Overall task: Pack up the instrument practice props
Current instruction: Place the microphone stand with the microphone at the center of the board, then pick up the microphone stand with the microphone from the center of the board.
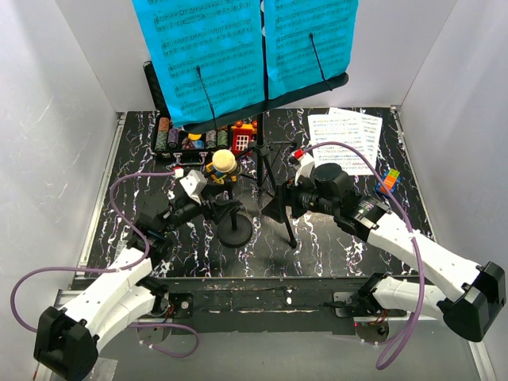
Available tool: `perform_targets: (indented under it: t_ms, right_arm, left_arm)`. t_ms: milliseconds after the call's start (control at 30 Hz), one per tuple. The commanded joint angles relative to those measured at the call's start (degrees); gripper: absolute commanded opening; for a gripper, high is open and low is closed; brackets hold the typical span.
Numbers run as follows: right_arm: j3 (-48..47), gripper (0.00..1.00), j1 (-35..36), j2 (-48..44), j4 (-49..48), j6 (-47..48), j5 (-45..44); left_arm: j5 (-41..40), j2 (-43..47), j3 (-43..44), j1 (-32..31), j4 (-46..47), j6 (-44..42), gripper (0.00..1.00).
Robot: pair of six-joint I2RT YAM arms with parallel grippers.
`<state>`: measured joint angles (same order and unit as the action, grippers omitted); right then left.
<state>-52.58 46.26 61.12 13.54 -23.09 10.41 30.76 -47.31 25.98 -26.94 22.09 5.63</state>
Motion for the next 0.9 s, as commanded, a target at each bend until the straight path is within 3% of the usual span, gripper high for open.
perform_targets:
  t_ms: [0,467,867]
  right_arm:
    - [-0.9,0.81,0.1,1.2,-1.5,-2.6,0.1]
    - [-3.6,0.81,0.0,3.7,-1.4,-7.1,1.2]
    - [-4.8,0.81,0.0,5.1,-1.4,-6.9,0.0]
  left_arm:
    - [-2.6,3.0,1.4,-0.3,-4.8,3.0,0.57]
    - [-10.6,9.1,-0.4,-1.6,-3.9,14.0,0.56]
    - [-13.4,10.2,6.6,-2.4,-12.8,16.1,0.69]
